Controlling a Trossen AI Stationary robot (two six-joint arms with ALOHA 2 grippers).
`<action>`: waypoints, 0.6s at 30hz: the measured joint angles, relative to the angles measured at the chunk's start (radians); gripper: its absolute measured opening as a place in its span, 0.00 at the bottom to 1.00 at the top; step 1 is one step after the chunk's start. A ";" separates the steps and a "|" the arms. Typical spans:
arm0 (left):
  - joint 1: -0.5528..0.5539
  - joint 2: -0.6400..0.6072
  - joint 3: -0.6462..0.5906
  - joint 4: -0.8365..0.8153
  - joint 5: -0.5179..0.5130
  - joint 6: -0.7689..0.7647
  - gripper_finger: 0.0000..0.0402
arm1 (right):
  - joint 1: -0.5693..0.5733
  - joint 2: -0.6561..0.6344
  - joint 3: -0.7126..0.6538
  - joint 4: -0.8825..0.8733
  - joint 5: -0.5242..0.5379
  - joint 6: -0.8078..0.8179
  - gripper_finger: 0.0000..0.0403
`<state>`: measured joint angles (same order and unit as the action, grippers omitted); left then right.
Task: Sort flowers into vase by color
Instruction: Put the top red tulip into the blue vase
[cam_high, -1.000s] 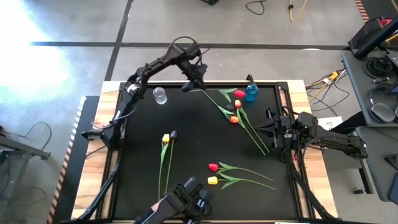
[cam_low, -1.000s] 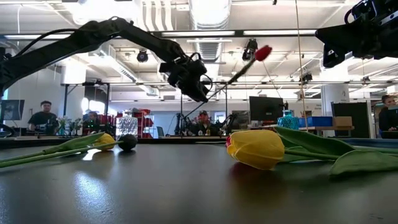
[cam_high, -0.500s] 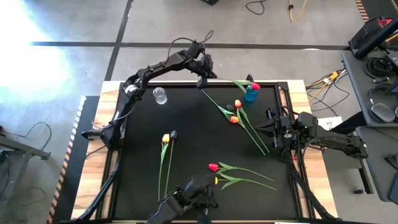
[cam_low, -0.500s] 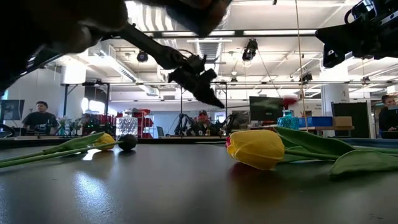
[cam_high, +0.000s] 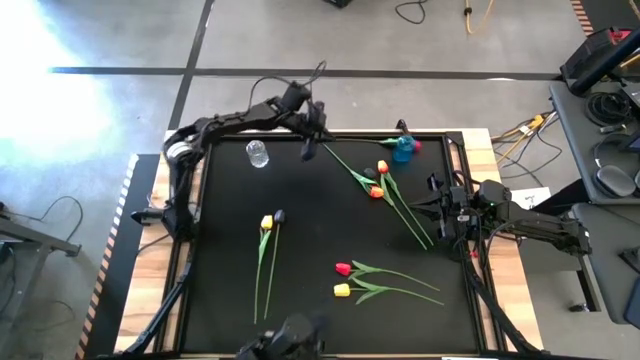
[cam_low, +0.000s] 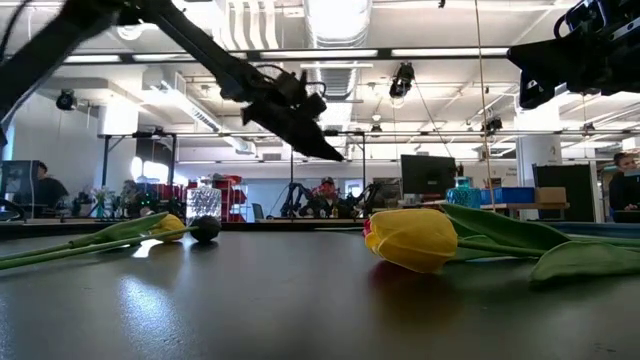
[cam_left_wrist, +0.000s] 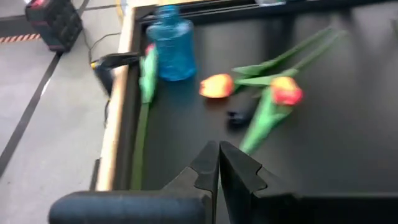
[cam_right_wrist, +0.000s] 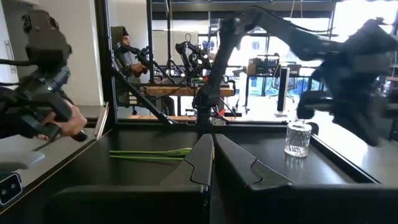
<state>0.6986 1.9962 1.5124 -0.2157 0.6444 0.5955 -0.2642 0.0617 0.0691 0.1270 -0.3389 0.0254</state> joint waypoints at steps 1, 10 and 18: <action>-0.007 -0.039 -0.045 0.015 -0.002 0.002 0.00 | 0.000 0.000 0.000 0.000 0.000 0.000 0.02; -0.030 -0.291 -0.408 0.208 -0.060 -0.087 0.00 | 0.000 0.000 0.000 0.000 0.000 0.000 0.02; -0.034 -0.516 -0.755 0.649 -0.062 -0.279 0.00 | 0.000 0.000 0.000 -0.003 0.000 0.000 0.02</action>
<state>0.6645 1.4807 0.7574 0.4332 0.5827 0.3164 -0.2642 0.0616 0.0691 0.1238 -0.3389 0.0254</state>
